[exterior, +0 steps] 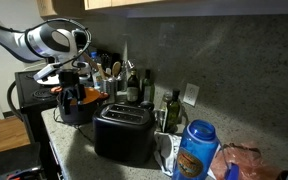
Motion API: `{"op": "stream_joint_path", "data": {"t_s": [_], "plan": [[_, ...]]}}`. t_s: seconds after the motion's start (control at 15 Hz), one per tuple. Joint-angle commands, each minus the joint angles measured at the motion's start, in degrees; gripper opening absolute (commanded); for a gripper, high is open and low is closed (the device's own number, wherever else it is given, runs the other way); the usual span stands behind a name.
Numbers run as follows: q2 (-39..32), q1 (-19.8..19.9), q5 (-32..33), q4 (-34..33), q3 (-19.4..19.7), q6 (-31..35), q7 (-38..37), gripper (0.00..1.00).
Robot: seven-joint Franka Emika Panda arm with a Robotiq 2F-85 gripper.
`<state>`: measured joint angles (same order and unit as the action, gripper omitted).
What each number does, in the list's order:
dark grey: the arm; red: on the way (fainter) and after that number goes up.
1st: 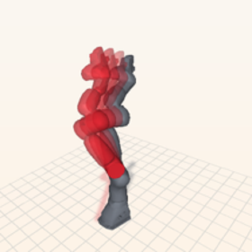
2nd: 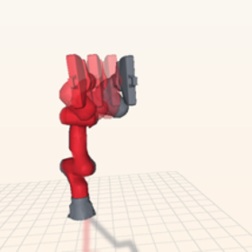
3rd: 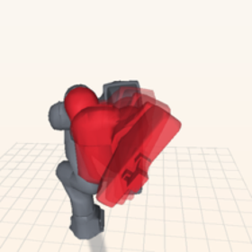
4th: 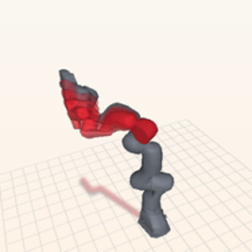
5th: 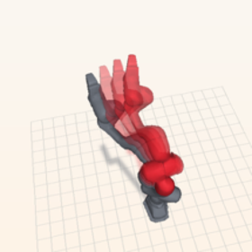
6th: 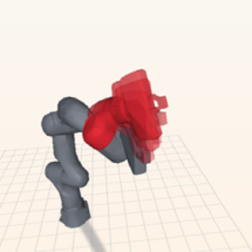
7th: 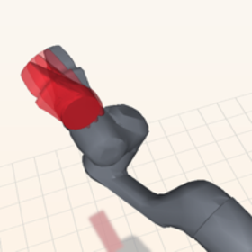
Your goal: Pull the toaster lever up
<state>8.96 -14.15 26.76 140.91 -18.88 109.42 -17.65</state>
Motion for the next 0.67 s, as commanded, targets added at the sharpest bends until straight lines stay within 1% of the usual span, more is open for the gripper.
{"op": "stream_joint_path", "data": {"t_s": [0.0, 0.33, 0.6], "plan": [[-0.1, -1.2, 3.7, 1.0, -1.4, 1.0, -4.5, 1.0], [-0.6, -2.5, 8.3, 2.2, -3.0, 0.7, -9.5, 1.0], [-1.6, -3.0, 14.4, 2.9, -3.4, 0.1, -14.5, 1.0]]}}
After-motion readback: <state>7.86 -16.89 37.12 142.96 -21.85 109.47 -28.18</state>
